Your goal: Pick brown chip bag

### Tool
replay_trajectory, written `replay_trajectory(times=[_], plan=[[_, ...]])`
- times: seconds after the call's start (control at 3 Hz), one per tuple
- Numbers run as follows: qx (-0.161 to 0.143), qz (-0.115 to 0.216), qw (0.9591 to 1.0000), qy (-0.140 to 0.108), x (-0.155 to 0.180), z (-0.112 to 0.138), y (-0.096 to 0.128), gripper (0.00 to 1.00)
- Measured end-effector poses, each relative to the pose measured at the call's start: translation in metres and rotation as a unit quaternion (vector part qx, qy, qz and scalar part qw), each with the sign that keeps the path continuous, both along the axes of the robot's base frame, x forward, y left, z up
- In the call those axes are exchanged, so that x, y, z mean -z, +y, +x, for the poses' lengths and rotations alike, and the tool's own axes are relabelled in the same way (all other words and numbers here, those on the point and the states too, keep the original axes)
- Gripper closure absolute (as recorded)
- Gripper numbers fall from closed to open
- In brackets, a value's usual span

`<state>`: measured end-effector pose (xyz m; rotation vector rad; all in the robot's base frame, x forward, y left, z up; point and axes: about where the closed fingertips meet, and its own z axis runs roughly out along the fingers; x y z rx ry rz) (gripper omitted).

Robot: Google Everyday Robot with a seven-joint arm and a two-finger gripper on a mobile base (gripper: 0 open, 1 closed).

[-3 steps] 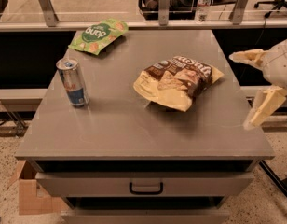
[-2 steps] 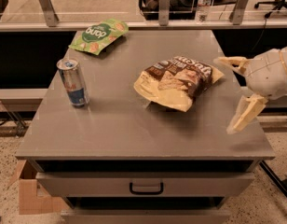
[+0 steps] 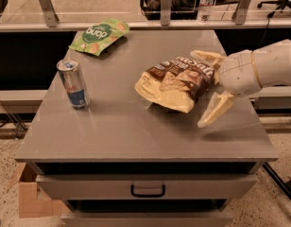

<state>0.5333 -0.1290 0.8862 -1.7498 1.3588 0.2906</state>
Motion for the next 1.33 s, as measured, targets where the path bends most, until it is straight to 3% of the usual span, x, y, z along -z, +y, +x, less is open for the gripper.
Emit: replay_trajectory(times=[0.33,0.67,1.33], plan=[[-0.001,0.017,0.9998,-0.009,-0.007,0.005,0.017,0.0],[-0.015,0.026,0.9995,-0.007,-0.01,0.002,0.038,0.26],[-0.017,0.018,0.9996,-0.014,-0.015,0.002,0.046,0.72]])
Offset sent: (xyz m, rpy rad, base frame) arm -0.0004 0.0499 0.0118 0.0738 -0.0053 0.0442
